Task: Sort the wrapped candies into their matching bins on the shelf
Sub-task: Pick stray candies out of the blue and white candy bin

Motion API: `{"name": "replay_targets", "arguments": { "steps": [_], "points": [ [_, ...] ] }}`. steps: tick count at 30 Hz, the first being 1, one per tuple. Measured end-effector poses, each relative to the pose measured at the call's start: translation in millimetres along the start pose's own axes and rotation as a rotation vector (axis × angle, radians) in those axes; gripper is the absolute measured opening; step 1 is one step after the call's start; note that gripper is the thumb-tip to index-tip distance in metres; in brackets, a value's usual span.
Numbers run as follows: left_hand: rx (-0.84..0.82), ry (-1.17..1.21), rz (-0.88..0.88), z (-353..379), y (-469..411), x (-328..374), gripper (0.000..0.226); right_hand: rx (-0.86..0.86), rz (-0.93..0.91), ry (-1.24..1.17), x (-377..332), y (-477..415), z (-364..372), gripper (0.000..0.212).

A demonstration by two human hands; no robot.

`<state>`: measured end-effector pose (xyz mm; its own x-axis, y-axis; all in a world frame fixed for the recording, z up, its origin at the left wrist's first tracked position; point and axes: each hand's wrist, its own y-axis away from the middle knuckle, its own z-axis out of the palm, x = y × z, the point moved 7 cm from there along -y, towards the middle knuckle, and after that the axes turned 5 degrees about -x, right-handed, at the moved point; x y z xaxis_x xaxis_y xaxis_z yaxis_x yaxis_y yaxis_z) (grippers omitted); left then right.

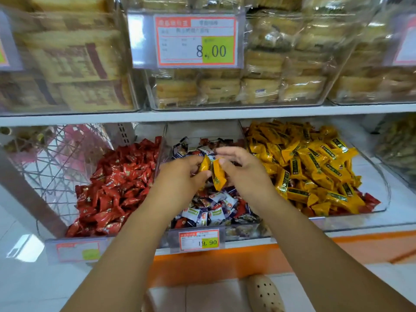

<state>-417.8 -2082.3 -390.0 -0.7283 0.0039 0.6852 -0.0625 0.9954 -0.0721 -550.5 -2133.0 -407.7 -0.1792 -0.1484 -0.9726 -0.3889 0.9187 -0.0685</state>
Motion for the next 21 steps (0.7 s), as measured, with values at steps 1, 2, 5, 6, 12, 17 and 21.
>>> {"name": "replay_targets", "arguments": {
  "steps": [1,2,5,6,12,17,21],
  "points": [
    [0.022,0.034,0.008,3,-3,5,0.025,0.002,0.015,-0.019,0,3,-2,0.022],
    [0.047,0.026,0.013,5,-5,11,0.030,-0.018,0.025,-0.022,0,6,-4,0.023],
    [0.117,0.023,0.065,14,-12,36,0.046,-0.035,0.014,0.006,-4,15,-20,0.030],
    [0.127,0.016,0.100,18,-14,45,0.049,-0.008,-0.005,0.013,-6,17,-30,0.032],
    [-0.013,0.101,0.221,66,-34,88,0.057,0.190,-0.115,-0.006,-17,22,-97,0.019],
    [-0.043,0.140,0.226,89,-43,97,0.059,0.448,-0.146,0.472,-9,-1,-150,0.023],
    [0.008,-0.047,0.253,76,-40,91,0.053,0.503,-0.081,1.038,-2,-9,-169,0.033]
  ]
}}
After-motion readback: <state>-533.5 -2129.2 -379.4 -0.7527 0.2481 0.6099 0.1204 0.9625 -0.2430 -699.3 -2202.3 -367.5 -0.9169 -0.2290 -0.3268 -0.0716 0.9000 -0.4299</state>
